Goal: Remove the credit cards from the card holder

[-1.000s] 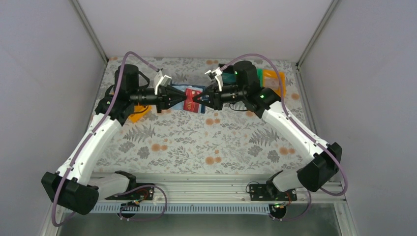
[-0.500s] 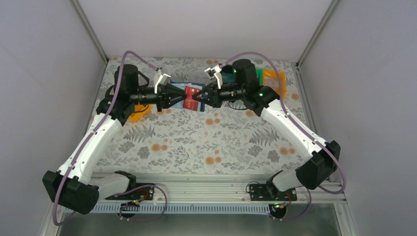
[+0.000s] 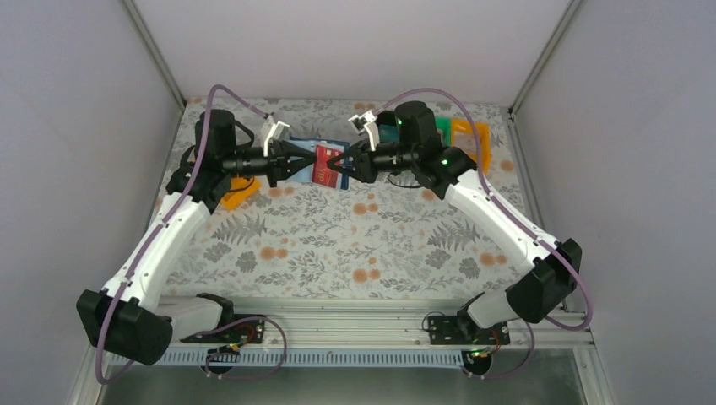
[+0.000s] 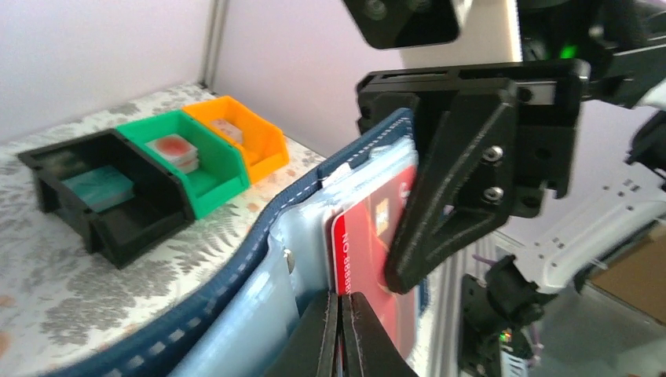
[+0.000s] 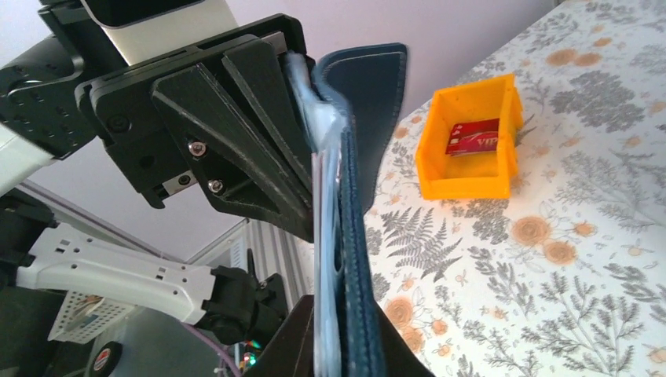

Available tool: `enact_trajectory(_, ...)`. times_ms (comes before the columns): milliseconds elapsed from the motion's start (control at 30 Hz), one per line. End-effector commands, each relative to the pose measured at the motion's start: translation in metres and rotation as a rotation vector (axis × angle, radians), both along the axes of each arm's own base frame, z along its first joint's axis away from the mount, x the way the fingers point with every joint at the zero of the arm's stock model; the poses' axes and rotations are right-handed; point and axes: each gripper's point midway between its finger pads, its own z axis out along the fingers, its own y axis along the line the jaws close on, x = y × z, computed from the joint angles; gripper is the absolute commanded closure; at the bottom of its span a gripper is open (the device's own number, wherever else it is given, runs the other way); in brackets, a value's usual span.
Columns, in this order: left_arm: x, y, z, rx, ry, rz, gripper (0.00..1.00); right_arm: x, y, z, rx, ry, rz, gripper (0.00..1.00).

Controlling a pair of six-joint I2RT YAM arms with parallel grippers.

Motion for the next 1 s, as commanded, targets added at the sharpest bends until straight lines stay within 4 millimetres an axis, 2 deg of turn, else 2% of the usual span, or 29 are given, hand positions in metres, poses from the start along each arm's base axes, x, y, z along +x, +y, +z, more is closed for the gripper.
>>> enact_trajectory(0,-0.050,-0.009,-0.006,-0.073,0.105,-0.233,0.98,-0.005,0.001,0.012,0.092,-0.106,0.087,0.87)
enact_trajectory(200,-0.058,-0.001,-0.061,-0.080,0.276,-0.190,0.98,-0.023,-0.003,-0.037,0.085,0.032,0.177,0.87)
enact_trajectory(333,-0.058,0.004,-0.080,-0.086,0.336,-0.168,0.98,-0.029,-0.009,-0.066,0.062,0.085,0.182,0.87)
enact_trajectory(433,-0.053,0.007,-0.096,-0.076,0.375,-0.141,0.98,-0.029,-0.015,-0.088,0.041,0.134,0.172,0.96)
enact_trajectory(500,-0.049,0.008,-0.103,-0.065,0.377,-0.124,0.98,-0.028,-0.016,-0.090,0.038,0.149,0.168,0.96)
enact_trajectory(567,-0.045,0.009,-0.101,-0.040,0.332,-0.108,0.98,-0.023,-0.018,-0.085,0.025,0.136,0.146,0.96)
enact_trajectory(667,-0.037,0.011,-0.080,0.030,0.178,-0.105,0.96,-0.013,-0.031,-0.064,0.036,0.093,0.106,0.96)
enact_trajectory(700,-0.034,0.012,-0.070,0.053,0.117,-0.108,0.92,-0.011,-0.037,-0.057,0.049,0.084,0.102,0.96)
enact_trajectory(733,-0.032,0.013,-0.060,0.070,0.075,-0.109,0.84,-0.009,-0.042,-0.050,0.054,0.073,0.097,0.96)
enact_trajectory(833,-0.024,0.022,-0.037,0.098,-0.016,-0.076,0.41,-0.008,-0.047,-0.032,0.029,0.019,0.103,0.96)
enact_trajectory(867,-0.023,0.023,-0.031,0.100,-0.037,-0.070,0.30,-0.010,-0.048,-0.029,0.021,0.011,0.115,0.96)
enact_trajectory(900,-0.024,0.023,-0.029,0.105,-0.062,-0.076,0.12,-0.012,-0.049,-0.027,0.010,0.003,0.128,0.96)
enact_trajectory(933,-0.025,0.024,-0.026,0.115,-0.101,-0.085,0.01,-0.016,-0.049,-0.025,0.001,-0.001,0.143,0.96)
enact_trajectory(967,-0.026,0.024,-0.027,0.129,-0.119,-0.090,0.00,-0.022,-0.048,-0.025,-0.008,-0.003,0.166,0.96)
